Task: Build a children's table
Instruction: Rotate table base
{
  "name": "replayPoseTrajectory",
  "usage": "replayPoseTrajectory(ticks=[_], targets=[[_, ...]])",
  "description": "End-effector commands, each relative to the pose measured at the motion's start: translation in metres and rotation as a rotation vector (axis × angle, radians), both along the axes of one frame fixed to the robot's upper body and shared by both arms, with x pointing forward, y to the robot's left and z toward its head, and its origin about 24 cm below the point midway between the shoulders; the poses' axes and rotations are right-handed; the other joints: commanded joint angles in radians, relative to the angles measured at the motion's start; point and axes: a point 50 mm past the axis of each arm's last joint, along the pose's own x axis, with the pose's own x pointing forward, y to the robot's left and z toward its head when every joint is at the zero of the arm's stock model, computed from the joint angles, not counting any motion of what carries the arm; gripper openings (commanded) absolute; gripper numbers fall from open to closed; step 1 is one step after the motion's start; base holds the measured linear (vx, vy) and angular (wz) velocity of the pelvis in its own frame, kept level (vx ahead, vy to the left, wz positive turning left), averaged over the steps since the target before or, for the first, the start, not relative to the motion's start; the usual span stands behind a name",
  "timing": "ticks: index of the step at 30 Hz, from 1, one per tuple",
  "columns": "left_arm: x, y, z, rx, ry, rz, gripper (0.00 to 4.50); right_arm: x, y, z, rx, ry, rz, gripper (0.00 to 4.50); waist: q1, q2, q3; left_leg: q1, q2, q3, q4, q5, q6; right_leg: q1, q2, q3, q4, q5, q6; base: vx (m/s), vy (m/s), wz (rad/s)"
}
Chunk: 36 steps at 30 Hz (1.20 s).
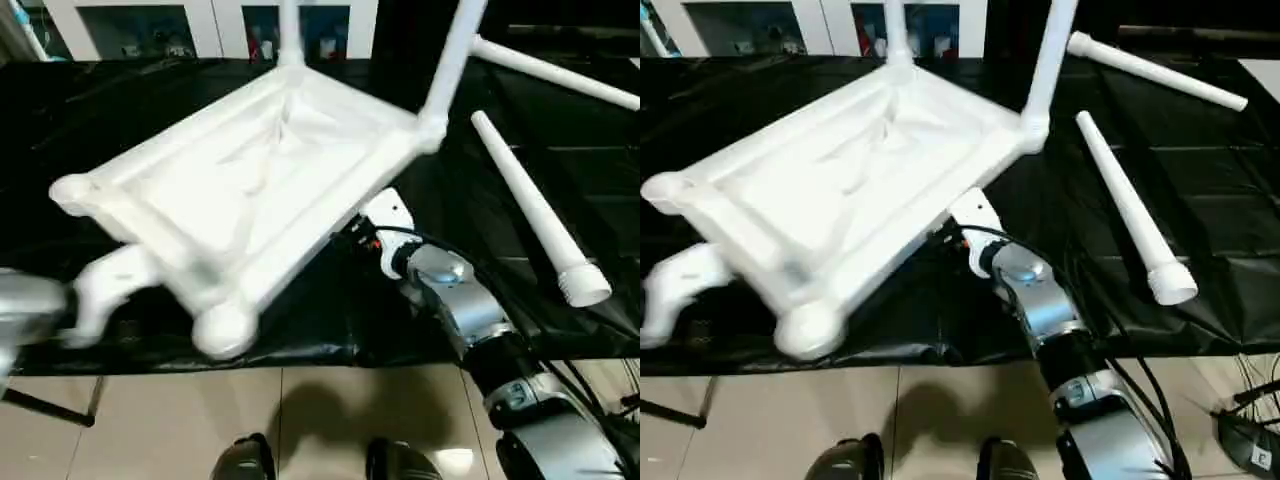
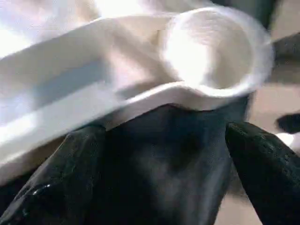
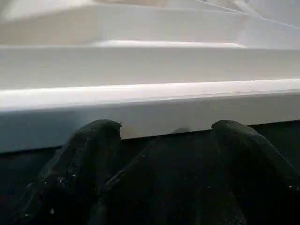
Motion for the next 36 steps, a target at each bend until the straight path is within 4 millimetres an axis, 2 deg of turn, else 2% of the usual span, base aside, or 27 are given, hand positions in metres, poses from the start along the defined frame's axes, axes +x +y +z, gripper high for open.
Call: replayPoseTrajectory(ticks=[1,2,3,4,7,9,10,11,12,13,14,15,16,17,18,19,20,21,22,23,24,25,26,29,31,34,36], targets=[[0.001,-0.021,0.005,-0.038,-0.032,-0.073,4.46,-0.006,0.016,0.004,0.015,-0.019,0.105,3.79,-0.003,0.010,-0.088,0.031,0.016,-0.008,-0.064,-0.273,0.009,0.054,-0.029,0.035,-0.064,-0.248,-0.213,0.000,0.000,0.00],[0.002,-0.026,0.002,-0.039,-0.029,-0.082,4.46,-0.007,0.015,0.004,0.014,-0.022,0.110,3.79,-0.006,0.008,-0.089,0.028,0.015,-0.009,-0.063,-0.263,0.012,0.058,-0.030,0.034,-0.062,-0.243,-0.213,0.000,0.000,0.00],[0.004,-0.033,-0.004,-0.043,-0.024,-0.092,4.46,-0.008,0.013,0.005,0.013,-0.029,0.114,3.79,-0.008,0.011,-0.089,0.026,0.014,-0.009,-0.063,-0.261,0.013,0.059,-0.029,0.034,-0.062,-0.243,-0.212,0.000,0.000,0.00],[0.005,-0.038,-0.007,-0.045,-0.020,-0.097,4.46,-0.009,0.012,0.007,0.013,-0.034,0.116,3.79,-0.010,0.008,-0.088,0.028,0.014,-0.008,-0.063,-0.259,0.015,0.058,-0.026,0.034,-0.066,-0.245,-0.206,0.000,0.000,0.00],[0.007,-0.046,-0.014,-0.033,-0.025,-0.106,4.46,-0.012,0.006,0.011,0.021,-0.046,0.116,3.79,-0.013,0.008,-0.092,0.023,0.014,-0.010,-0.060,-0.240,0.022,0.063,-0.026,0.032,-0.062,-0.227,-0.208,0.000,0.000,0.00],[0.009,-0.054,-0.016,-0.047,-0.040,-0.106,4.46,-0.015,-0.001,0.017,0.030,-0.061,0.113,3.79,-0.016,0.007,-0.092,0.025,0.013,-0.009,-0.058,-0.236,0.026,0.063,-0.024,0.032,-0.063,-0.219,-0.207,0.000,0.000,0.00],[0.010,-0.055,-0.016,-0.049,-0.042,-0.106,4.46,-0.016,-0.002,0.017,0.031,-0.062,0.112,3.79,-0.015,0.010,-0.093,0.027,0.014,-0.008,-0.057,-0.232,0.028,0.062,-0.024,0.032,-0.063,-0.212,-0.209,0.000,0.000,0.00],[0.011,-0.059,-0.016,-0.064,-0.051,-0.101,4.46,-0.018,-0.007,0.020,0.034,-0.071,0.107,3.79,-0.015,0.008,-0.094,0.027,0.014,-0.007,-0.056,-0.228,0.033,0.062,-0.023,0.031,-0.062,-0.199,-0.215,0.000,0.000,0.00],[0.014,-0.065,-0.017,-0.074,-0.072,-0.101,4.46,-0.021,-0.015,0.025,0.037,-0.083,0.098,3.79,-0.015,0.010,-0.092,0.024,0.013,-0.008,-0.057,-0.224,0.033,0.064,-0.022,0.031,-0.062,-0.197,-0.213,0.000,0.000,0.00],[0.014,-0.065,-0.017,-0.074,-0.072,-0.101,4.46,-0.021,-0.015,0.025,0.037,-0.083,0.098,3.79,-0.010,0.009,-0.094,0.031,0.015,-0.006,-0.055,-0.228,0.036,0.061,-0.021,0.032,-0.064,-0.195,-0.208,0.000,0.000,0.00],[0.014,-0.065,-0.017,-0.074,-0.072,-0.101,4.46,-0.021,-0.015,0.025,0.037,-0.083,0.098,3.79,-0.011,0.009,-0.094,0.030,0.015,-0.006,-0.055,-0.232,0.038,0.059,-0.022,0.032,-0.065,-0.200,-0.210,0.000,0.000,0.00],[0.020,-0.074,-0.020,-0.089,-0.096,-0.096,4.46,-0.026,-0.030,0.032,0.031,-0.105,0.075,3.79,-0.010,0.013,-0.089,0.029,0.015,-0.007,-0.058,-0.244,0.035,0.060,-0.018,0.031,-0.072,-0.224,-0.200,0.000,0.000,0.00],[0.023,-0.079,-0.022,-0.100,-0.107,-0.090,4.46,-0.028,-0.038,0.035,0.026,-0.116,0.055,3.79,-0.006,0.011,-0.093,0.035,0.016,-0.005,-0.053,-0.245,0.033,0.057,-0.017,0.032,-0.069,-0.214,-0.200,0.000,0.000,0.00],[0.027,-0.084,-0.024,-0.109,-0.123,-0.081,4.46,-0.029,-0.047,0.039,0.016,-0.128,0.028,3.79,-0.004,0.013,-0.091,0.038,0.016,-0.004,-0.055,-0.251,0.033,0.055,-0.016,0.033,-0.072,-0.216,-0.199,0.000,0.000,0.00],[0.030,-0.087,-0.025,-0.115,-0.133,-0.075,4.46,-0.030,-0.053,0.041,0.009,-0.135,0.009,3.79,0.000,0.011,-0.091,0.037,0.015,-0.003,-0.054,-0.262,0.032,0.056,-0.017,0.033,-0.074,-0.232,-0.197,0.000,0.000,0.00],[0.033,-0.091,-0.026,-0.123,-0.149,-0.068,4.46,-0.030,-0.060,0.043,0.000,-0.144,-0.017,3.79,0.001,0.015,-0.092,0.031,0.015,-0.007,-0.056,-0.271,0.025,0.060,-0.021,0.031,-0.071,-0.250,-0.196,0.000,0.000,0.00],[0.035,-0.094,-0.026,-0.127,-0.159,-0.064,4.46,-0.030,-0.064,0.045,-0.007,-0.149,-0.033,3.79,0.000,0.012,-0.089,0.028,0.013,-0.007,-0.058,-0.279,0.024,0.061,-0.020,0.030,-0.076,-0.268,-0.188,0.000,0.000,0.00],[0.038,-0.101,-0.026,-0.152,-0.169,-0.066,4.46,-0.030,-0.072,0.048,-0.021,-0.160,-0.064,3.79,0.001,0.018,-0.089,0.031,0.013,-0.009,-0.057,-0.298,0.017,0.060,-0.023,0.029,-0.078,-0.296,-0.178,0.000,0.000,0.00],[0.040,-0.107,-0.026,-0.175,-0.173,-0.064,4.46,-0.031,-0.079,0.052,-0.032,-0.166,-0.094,3.79,-0.002,0.009,-0.087,0.032,0.011,-0.007,-0.056,-0.312,0.016,0.059,-0.021,0.030,-0.085,-0.321,-0.169,0.000,0.000,0.00],[0.042,-0.112,-0.026,-0.192,-0.181,-0.063,4.46,-0.031,-0.084,0.055,-0.043,-0.173,-0.120,3.79,0.001,0.010,-0.088,0.030,0.012,-0.009,-0.057,-0.309,0.017,0.060,-0.024,0.029,-0.087,-0.337,-0.164,0.000,0.000,0.00],[0.045,-0.118,-0.027,-0.206,-0.195,-0.063,4.46,-0.032,-0.090,0.058,-0.056,-0.179,-0.146,3.79,0.002,0.015,-0.088,0.030,0.011,-0.010,-0.056,-0.310,0.017,0.060,-0.024,0.028,-0.086,-0.343,-0.162,0.000,0.000,0.00],[0.046,-0.119,-0.027,-0.207,-0.197,-0.063,4.46,-0.032,-0.090,0.058,-0.058,-0.179,-0.149,3.79,0.001,0.008,-0.091,0.029,0.010,-0.009,-0.054,-0.304,0.020,0.061,-0.023,0.028,-0.087,-0.338,-0.158,0.000,0.000,0.00],[0.048,-0.123,-0.028,-0.211,-0.209,-0.053,4.46,-0.033,-0.093,0.059,-0.058,-0.178,-0.160,3.79,0.002,0.010,-0.091,0.029,0.011,-0.010,-0.055,-0.301,0.022,0.060,-0.024,0.028,-0.086,-0.336,-0.158,0.000,0.000,0.00],[0.057,-0.135,-0.029,-0.257,-0.250,-0.024,4.46,-0.039,-0.097,0.060,-0.059,-0.164,-0.190,3.79,0.000,0.005,-0.093,0.023,0.008,-0.010,-0.053,-0.283,0.036,0.065,-0.023,0.025,-0.089,-0.331,-0.152,0.000,0.000,0.00],[0.065,-0.153,-0.022,-0.382,-0.302,0.033,4.46,-0.047,-0.098,0.054,-0.035,-0.139,-0.237,3.79,0.001,0.002,-0.096,0.023,0.009,-0.008,-0.050,-0.273,0.044,0.065,-0.021,0.026,-0.092,-0.312,-0.158,0.000,0.000,0.00],[0.071,-0.166,-0.010,-0.527,-0.358,0.130,4.46,-0.050,-0.100,0.046,0.001,-0.109,-0.329,3.79,0.004,0.004,-0.102,0.017,0.009,-0.011,-0.048,-0.258,0.051,0.068,-0.024,0.022,-0.086,-0.284,-0.176,0.000,0.000,0.00],[0.073,-0.169,-0.004,-0.587,-0.390,0.205,4.46,-0.052,-0.100,0.042,0.003,-0.092,-0.363,3.79,0.002,0.002,-0.103,0.018,0.010,-0.012,-0.047,-0.258,0.055,0.069,-0.025,0.021,-0.087,-0.286,-0.179,0.000,0.000,0.00]])
